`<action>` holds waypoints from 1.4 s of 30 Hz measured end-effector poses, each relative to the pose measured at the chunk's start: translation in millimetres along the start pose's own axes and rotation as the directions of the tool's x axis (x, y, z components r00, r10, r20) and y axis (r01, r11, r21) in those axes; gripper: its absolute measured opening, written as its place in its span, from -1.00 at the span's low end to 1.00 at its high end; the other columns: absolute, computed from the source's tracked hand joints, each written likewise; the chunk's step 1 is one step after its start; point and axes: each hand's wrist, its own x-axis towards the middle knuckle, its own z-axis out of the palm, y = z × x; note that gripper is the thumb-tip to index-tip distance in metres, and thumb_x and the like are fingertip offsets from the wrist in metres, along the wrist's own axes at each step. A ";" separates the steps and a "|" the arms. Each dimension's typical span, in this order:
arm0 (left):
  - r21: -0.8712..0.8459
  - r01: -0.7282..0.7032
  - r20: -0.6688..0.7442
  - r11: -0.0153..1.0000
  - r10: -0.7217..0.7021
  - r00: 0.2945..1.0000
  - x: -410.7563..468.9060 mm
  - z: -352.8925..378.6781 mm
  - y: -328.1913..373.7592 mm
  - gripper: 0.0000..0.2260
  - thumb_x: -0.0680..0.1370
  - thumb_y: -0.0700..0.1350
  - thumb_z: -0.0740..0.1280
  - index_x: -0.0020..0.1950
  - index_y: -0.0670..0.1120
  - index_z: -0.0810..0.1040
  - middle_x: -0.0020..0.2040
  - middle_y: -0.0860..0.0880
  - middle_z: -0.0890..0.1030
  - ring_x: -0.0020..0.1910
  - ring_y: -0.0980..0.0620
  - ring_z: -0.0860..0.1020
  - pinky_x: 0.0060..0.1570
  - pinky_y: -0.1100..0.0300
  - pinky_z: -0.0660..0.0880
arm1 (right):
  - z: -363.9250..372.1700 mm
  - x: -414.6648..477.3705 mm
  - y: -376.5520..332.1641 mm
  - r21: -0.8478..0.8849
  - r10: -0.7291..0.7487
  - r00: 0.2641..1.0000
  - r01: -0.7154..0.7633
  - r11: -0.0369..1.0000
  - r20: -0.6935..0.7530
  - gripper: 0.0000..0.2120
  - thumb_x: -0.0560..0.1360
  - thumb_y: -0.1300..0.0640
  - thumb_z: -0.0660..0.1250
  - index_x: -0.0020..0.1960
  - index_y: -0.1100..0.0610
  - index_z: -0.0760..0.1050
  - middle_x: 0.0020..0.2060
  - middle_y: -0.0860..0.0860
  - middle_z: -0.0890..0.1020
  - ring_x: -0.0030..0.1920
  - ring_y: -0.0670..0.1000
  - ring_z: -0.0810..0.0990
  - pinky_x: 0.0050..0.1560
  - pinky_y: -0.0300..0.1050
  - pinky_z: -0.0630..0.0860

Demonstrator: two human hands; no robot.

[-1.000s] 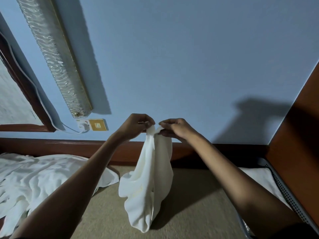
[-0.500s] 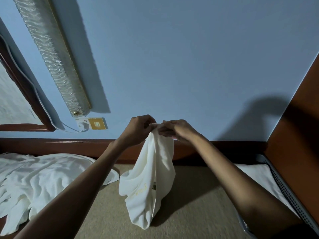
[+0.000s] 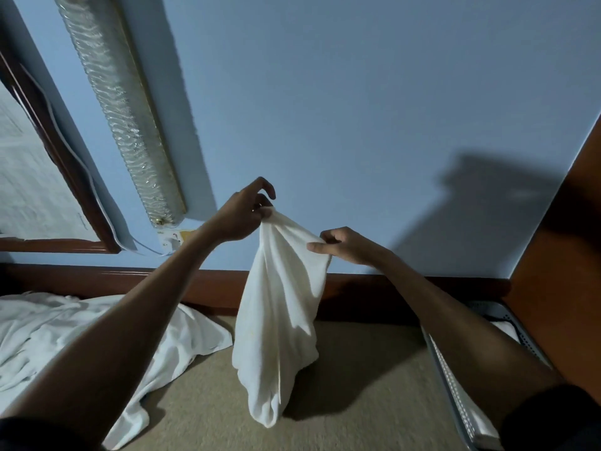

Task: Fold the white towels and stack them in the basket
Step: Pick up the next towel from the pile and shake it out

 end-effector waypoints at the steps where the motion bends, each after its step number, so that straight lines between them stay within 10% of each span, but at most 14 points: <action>1: 0.019 -0.003 -0.026 1.000 0.004 1.000 2.8 -13.0 1.0 -0.66 0.58 -0.35 0.25 0.00 0.13 0.40 -0.14 -0.04 0.69 -0.08 -0.19 0.59 -0.05 -0.07 0.53 | -5.8 3.1 -6.1 -0.012 -0.010 1.000 0.010 1.000 -0.005 -0.47 0.51 -0.24 0.41 -0.24 0.17 0.30 -0.33 -0.01 0.29 -0.28 0.00 0.27 -0.17 -0.05 0.17; 12: 0.029 0.081 -0.347 0.996 -0.066 0.936 2.8 -148.0 -25.0 -0.79 0.60 -0.36 0.25 0.05 -0.04 0.41 0.06 -0.10 0.57 -0.38 -0.15 0.63 -0.27 -0.02 0.61 | -42.0 10.9 -63.4 -0.321 0.059 0.992 -0.092 0.942 -0.112 -0.45 0.44 -0.34 0.43 -0.29 0.07 0.27 -0.40 -0.04 0.24 -0.41 -0.03 0.23 -0.31 -0.07 0.13; 16: -0.013 0.148 -0.457 0.989 -0.137 0.879 -8.5 -190.7 -44.9 -0.67 0.52 -0.37 0.30 -0.05 0.10 0.45 0.00 -0.13 0.59 -0.08 -0.26 0.67 -0.06 -0.20 0.66 | -52.2 -2.6 -78.1 -0.424 0.078 0.973 -0.167 0.890 -0.219 -0.42 0.45 -0.32 0.44 -0.34 0.05 0.20 -0.49 -0.05 0.24 -0.52 -0.04 0.23 -0.39 -0.09 0.14; 32: 0.031 0.324 -0.712 0.945 -0.207 0.671 -96.7 -267.6 -128.8 -0.76 0.53 -0.40 0.23 0.15 -0.20 0.49 0.05 -0.31 0.61 0.08 -0.34 0.52 -0.08 -0.08 0.39 | -69.8 -83.9 -97.6 -0.690 0.126 0.824 -0.537 0.485 -0.553 -0.36 0.44 -0.55 0.18 -0.32 0.05 0.47 -0.22 -0.04 0.61 0.06 0.07 0.65 0.05 -0.08 0.46; 37: 0.167 0.305 -0.681 0.938 -0.114 0.724 -110.5 -276.9 -141.8 -0.74 0.57 -0.38 0.24 0.23 -0.24 0.56 0.13 -0.32 0.65 0.13 -0.38 0.55 0.07 -0.17 0.49 | -66.5 -92.3 -101.3 -0.704 0.105 0.791 -0.589 0.397 -0.603 -0.52 0.50 -0.29 0.36 0.26 0.00 0.50 0.34 0.03 0.50 0.40 0.18 0.41 0.24 0.09 0.42; 42: 0.246 0.398 -0.662 0.884 -0.146 0.735 -119.0 -271.3 -166.5 -0.71 0.51 -0.41 0.27 0.14 -0.26 0.70 0.01 -0.37 0.68 0.06 -0.43 0.58 0.14 -0.24 0.53 | -63.6 -89.6 -129.0 -0.559 0.121 0.693 -0.661 0.500 -0.711 -0.53 0.49 -0.03 0.37 0.37 0.06 0.45 0.35 0.05 0.45 0.42 0.22 0.30 0.24 0.16 0.43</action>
